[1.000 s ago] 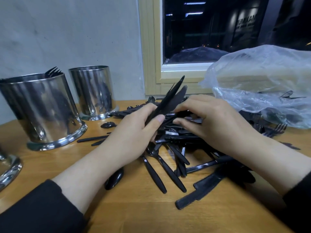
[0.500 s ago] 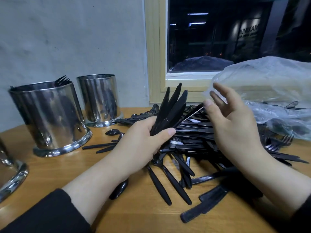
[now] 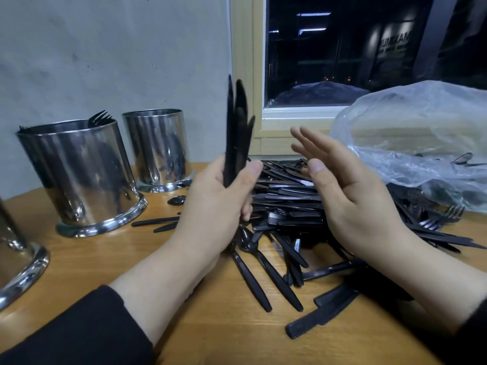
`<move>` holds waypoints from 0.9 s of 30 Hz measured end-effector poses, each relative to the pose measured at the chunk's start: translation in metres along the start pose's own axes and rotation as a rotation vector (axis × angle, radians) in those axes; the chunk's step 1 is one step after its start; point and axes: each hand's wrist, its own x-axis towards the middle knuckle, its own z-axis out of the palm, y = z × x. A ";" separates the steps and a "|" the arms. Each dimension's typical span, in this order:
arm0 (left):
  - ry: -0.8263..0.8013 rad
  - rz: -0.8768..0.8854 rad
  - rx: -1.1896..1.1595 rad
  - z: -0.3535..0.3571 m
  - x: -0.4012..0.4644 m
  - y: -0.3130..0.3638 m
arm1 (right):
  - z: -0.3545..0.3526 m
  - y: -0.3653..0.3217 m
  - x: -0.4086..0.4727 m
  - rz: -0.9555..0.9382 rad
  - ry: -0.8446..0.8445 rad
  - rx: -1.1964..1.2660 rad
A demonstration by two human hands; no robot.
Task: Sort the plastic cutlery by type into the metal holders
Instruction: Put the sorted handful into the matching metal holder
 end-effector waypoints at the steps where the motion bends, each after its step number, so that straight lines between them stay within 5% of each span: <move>1: 0.017 0.005 0.024 0.000 0.000 -0.001 | -0.002 0.003 0.002 0.031 0.016 -0.065; 4: -0.066 -0.089 0.147 0.000 -0.003 -0.009 | -0.014 0.017 0.009 0.120 -0.027 -0.397; 10: -0.253 -0.153 0.274 0.006 -0.007 -0.013 | -0.026 0.041 0.012 0.275 -0.370 -0.785; 15: -0.120 -0.182 0.012 0.003 -0.004 -0.005 | -0.025 0.046 0.012 0.347 -0.466 -0.872; 27: 0.009 -0.131 0.066 -0.002 0.000 -0.005 | -0.020 0.038 0.011 0.314 -0.345 -0.803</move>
